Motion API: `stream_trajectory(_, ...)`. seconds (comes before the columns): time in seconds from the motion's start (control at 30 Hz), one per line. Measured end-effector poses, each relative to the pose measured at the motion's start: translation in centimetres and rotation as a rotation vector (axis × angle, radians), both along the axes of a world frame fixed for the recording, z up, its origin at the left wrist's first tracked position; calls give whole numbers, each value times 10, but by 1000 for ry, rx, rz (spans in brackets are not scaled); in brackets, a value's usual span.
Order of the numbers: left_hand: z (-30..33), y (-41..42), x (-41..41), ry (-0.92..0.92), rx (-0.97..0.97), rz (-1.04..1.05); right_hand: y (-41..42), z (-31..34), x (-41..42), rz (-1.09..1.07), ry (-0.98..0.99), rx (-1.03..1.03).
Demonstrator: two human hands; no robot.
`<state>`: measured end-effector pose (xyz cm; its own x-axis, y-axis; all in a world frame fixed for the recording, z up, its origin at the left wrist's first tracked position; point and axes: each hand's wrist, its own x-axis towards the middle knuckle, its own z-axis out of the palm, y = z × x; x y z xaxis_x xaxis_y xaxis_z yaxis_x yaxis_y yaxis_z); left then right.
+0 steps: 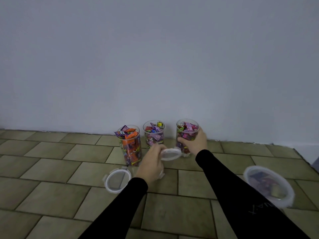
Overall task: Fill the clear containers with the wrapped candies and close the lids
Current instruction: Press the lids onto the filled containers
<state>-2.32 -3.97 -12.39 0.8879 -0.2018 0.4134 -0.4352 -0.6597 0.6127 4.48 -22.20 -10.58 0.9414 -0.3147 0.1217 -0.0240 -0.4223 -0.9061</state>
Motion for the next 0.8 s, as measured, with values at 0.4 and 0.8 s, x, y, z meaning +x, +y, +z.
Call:
stream_trajectory(0.4, 74, -48, -16, 184, -418, 3, -13, -52, -50, 178, -9, 22)
stream_trajectory(0.8, 78, -74, 1, 343, -191, 163, -11, -19, -101, 252, -79, 127)
